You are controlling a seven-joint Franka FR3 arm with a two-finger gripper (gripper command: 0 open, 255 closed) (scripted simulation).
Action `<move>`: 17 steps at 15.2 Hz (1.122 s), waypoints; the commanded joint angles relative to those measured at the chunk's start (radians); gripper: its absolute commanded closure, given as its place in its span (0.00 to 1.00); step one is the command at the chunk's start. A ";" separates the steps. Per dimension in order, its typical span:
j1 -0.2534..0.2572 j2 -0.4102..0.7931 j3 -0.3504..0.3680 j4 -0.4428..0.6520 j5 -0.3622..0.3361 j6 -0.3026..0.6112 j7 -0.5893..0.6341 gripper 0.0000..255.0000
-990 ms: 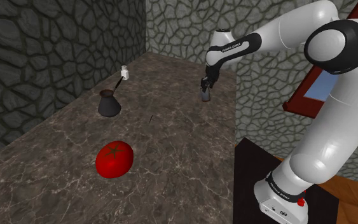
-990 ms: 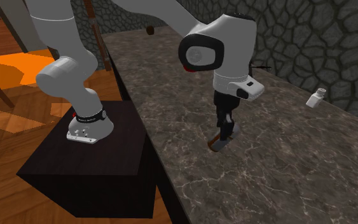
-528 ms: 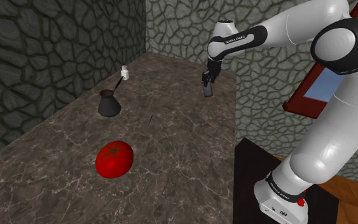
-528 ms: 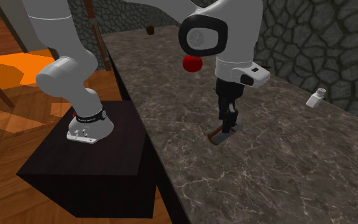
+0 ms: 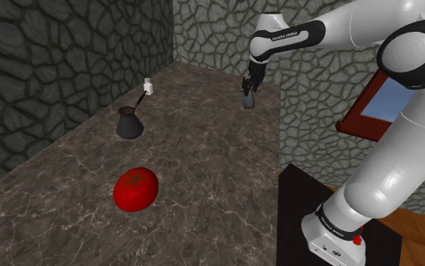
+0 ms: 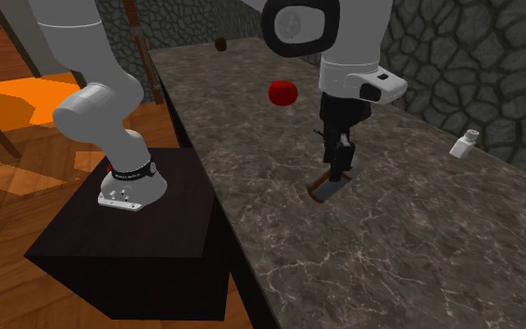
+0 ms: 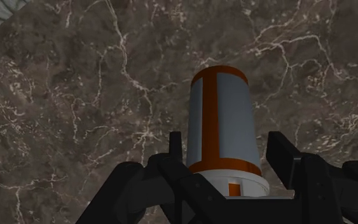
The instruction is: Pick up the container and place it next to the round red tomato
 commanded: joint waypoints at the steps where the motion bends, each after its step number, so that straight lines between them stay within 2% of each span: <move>1: 0.001 -0.004 0.000 0.024 0.000 -0.028 -0.001 1.00; 17: 0.003 -0.032 0.002 0.205 0.002 -0.237 -0.015 1.00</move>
